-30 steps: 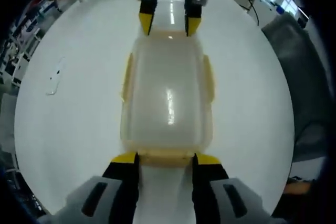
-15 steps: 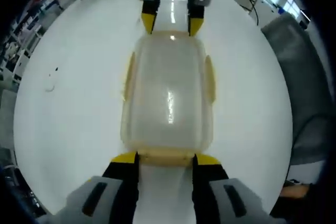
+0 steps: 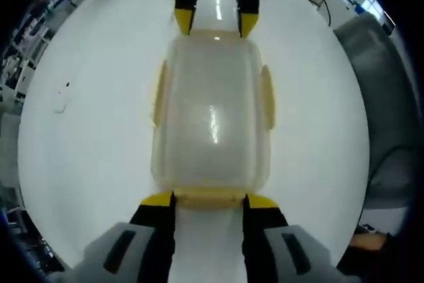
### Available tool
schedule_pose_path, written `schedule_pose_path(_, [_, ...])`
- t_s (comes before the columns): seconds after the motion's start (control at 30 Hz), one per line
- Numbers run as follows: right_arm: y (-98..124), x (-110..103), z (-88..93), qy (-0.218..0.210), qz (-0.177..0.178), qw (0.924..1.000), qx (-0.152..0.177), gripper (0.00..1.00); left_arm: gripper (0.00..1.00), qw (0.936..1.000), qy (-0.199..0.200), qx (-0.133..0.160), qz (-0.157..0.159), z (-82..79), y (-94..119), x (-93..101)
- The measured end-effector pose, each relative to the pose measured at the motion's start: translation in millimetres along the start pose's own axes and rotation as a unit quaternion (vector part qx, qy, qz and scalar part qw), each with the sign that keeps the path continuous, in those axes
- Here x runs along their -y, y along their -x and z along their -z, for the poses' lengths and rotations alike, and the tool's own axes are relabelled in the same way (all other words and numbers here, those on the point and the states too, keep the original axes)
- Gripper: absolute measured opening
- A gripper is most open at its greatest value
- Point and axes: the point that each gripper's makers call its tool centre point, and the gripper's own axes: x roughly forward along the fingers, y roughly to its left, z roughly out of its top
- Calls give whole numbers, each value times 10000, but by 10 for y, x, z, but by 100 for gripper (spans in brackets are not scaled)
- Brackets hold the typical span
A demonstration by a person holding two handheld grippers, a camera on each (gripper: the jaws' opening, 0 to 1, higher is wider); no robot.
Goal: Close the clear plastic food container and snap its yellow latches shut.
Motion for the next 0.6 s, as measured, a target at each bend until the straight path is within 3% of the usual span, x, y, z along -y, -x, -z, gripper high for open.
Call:
schedule_pose_path(0.27, [78, -164, -109, 298, -74, 9995, -42, 36, 34, 9995, 302, 128, 43, 53, 145, 207])
schedule_pose_path(0.43, [266, -203, -237, 394, -31, 9990, 184, 36, 34, 9991, 402, 115, -90, 80, 386, 253])
schedule_pose_path(0.6, [561, -243, -276, 571, 124, 9980, 259, 36, 34, 9984, 480, 172, -242, -24, 608, 287])
